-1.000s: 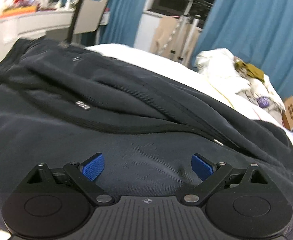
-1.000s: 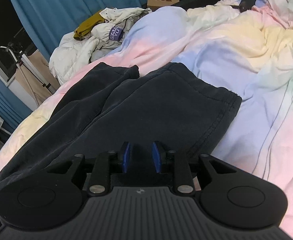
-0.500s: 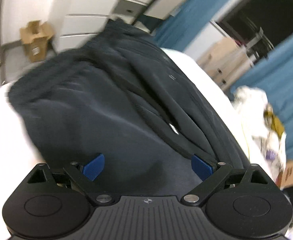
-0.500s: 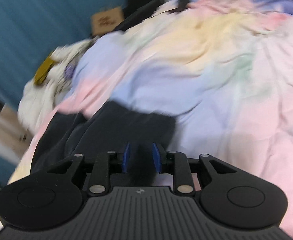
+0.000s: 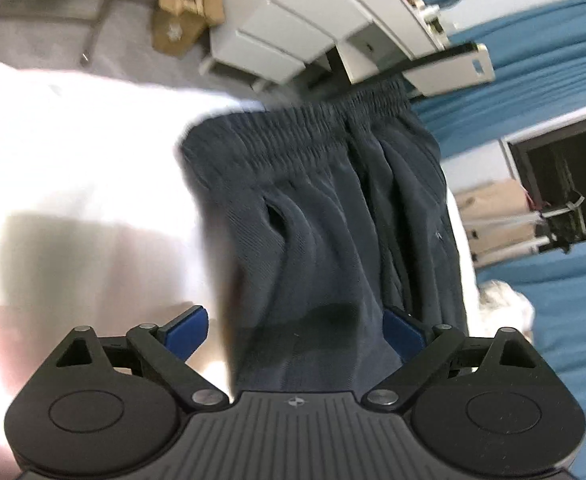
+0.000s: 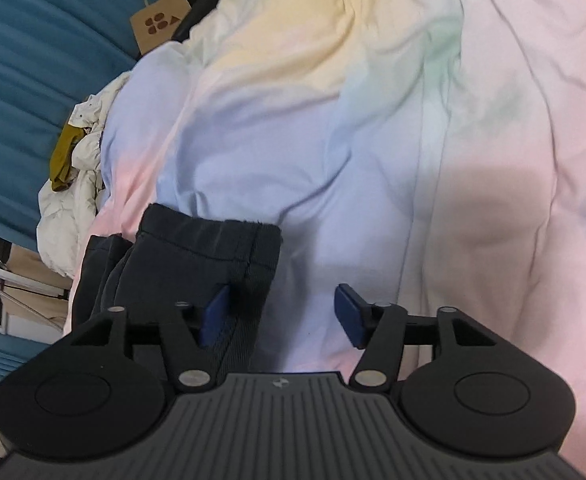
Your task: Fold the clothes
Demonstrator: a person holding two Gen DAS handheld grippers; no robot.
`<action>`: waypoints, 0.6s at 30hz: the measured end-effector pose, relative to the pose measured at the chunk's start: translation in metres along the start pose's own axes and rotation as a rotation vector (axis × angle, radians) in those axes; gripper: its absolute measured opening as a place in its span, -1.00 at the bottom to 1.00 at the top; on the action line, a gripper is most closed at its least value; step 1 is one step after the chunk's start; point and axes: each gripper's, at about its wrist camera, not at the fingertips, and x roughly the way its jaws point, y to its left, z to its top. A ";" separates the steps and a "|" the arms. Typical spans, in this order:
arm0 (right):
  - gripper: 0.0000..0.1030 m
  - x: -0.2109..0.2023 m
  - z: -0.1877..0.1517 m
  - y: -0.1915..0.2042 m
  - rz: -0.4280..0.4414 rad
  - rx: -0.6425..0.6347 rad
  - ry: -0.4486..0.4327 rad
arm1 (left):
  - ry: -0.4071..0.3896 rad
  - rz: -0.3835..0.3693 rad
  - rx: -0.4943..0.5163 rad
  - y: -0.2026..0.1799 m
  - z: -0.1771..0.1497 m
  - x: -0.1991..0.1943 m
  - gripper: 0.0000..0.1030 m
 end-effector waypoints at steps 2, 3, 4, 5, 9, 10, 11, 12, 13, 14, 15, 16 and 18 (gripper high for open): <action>0.28 0.005 -0.001 0.000 0.019 0.015 0.028 | 0.031 -0.024 0.004 0.000 -0.001 0.009 0.81; 0.30 0.009 -0.002 -0.001 0.031 0.023 0.044 | 0.039 -0.031 -0.005 0.002 0.000 0.012 0.79; 0.33 0.012 -0.003 -0.001 0.042 0.032 0.060 | 0.044 -0.034 -0.016 0.004 0.000 0.015 0.78; 0.35 0.015 -0.003 -0.001 0.053 0.041 0.076 | 0.049 -0.035 -0.027 0.006 0.001 0.018 0.76; 0.34 0.025 -0.006 0.006 0.099 0.033 0.097 | 0.051 -0.070 -0.063 0.014 0.003 0.024 0.43; 0.29 0.027 -0.006 0.009 0.115 0.023 0.097 | 0.050 -0.077 -0.069 0.016 0.004 0.025 0.39; 0.18 0.029 -0.007 0.012 0.127 0.013 0.095 | 0.047 -0.085 -0.080 0.018 0.004 0.026 0.26; 0.11 0.030 -0.009 0.016 0.137 0.004 0.094 | 0.042 -0.096 -0.096 0.021 0.005 0.025 0.10; -0.04 0.030 -0.011 0.020 0.137 -0.008 0.084 | 0.041 -0.109 -0.106 0.023 0.005 0.026 0.02; -0.19 0.028 -0.014 0.024 0.128 -0.023 0.065 | 0.042 -0.121 -0.114 0.026 0.006 0.026 -0.14; -0.25 0.026 -0.017 0.028 0.119 -0.038 0.047 | 0.040 -0.135 -0.115 0.025 0.004 0.026 -0.33; -0.39 0.024 -0.020 0.032 0.110 -0.053 0.029 | 0.037 -0.150 -0.114 0.024 0.002 0.025 -0.46; -0.56 0.017 -0.022 0.038 0.108 -0.080 -0.014 | 0.022 -0.198 -0.111 0.025 0.000 0.019 -0.76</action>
